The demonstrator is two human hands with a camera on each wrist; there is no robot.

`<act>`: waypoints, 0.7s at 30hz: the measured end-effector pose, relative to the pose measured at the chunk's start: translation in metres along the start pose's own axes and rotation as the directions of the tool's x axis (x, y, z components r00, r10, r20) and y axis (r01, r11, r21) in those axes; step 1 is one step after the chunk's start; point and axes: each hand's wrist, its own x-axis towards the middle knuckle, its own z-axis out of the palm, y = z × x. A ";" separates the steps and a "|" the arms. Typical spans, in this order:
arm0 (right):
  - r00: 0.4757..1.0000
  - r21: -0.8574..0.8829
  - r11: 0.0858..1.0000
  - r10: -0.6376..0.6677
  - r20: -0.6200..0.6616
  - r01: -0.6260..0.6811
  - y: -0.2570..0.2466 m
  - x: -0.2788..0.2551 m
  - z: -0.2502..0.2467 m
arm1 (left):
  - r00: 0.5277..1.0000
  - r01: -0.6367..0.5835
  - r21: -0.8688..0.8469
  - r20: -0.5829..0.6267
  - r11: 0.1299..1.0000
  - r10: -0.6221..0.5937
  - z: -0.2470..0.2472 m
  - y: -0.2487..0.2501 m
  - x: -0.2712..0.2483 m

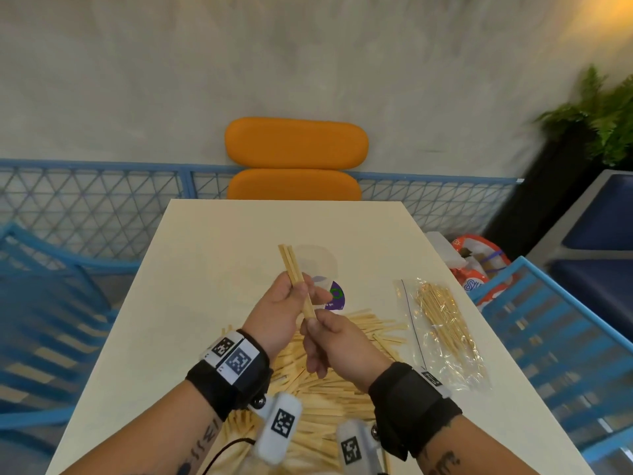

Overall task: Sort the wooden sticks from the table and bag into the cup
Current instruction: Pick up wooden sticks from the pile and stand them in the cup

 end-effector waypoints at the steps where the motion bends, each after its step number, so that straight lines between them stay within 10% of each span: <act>1: 1.000 0.002 1.000 0.009 -0.002 -0.009 0.001 0.001 -0.001 | 0.998 -0.056 -0.017 -0.026 0.998 0.055 -0.002 0.002 0.005; 13: 0.889 -0.334 0.933 -0.264 -0.375 0.137 -0.006 0.030 -0.041 | 0.863 -0.389 0.133 -0.294 0.912 0.411 -0.033 0.052 0.072; 21: 0.857 -0.608 0.785 -0.391 -0.335 0.121 0.018 0.039 -0.031 | 0.931 -0.302 0.368 -0.082 0.879 0.355 -0.020 -0.006 0.081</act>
